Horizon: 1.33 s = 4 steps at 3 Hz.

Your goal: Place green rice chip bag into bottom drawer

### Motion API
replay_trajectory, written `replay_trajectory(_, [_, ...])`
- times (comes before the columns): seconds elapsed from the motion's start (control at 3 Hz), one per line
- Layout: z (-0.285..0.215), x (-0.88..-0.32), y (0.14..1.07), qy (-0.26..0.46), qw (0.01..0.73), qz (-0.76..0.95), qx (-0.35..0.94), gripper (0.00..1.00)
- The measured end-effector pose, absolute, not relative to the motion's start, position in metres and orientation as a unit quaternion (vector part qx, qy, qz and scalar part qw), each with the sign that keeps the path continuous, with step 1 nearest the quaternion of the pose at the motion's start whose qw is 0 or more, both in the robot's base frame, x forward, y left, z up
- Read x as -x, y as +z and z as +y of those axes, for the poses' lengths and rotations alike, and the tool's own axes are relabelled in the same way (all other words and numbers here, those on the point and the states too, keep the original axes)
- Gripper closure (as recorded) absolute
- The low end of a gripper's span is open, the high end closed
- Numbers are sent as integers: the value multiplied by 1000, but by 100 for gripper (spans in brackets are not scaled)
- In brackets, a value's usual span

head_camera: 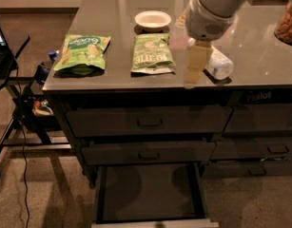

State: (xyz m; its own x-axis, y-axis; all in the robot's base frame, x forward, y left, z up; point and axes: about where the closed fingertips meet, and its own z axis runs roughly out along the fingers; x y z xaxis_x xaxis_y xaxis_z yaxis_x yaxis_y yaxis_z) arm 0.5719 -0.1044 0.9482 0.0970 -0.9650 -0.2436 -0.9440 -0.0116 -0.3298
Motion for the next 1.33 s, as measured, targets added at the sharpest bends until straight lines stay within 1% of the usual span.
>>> replay_trajectory(0.33, [-56,-548,962,-6,202,651,732,0])
replay_trajectory(0.67, [-56,-548,962,-5,202,651,732,0])
replay_trajectory(1.0, [-40,-576,959,13,228,654,721,0])
replay_trajectory(1.33, [-20,-611,956,32,236,644,727,0])
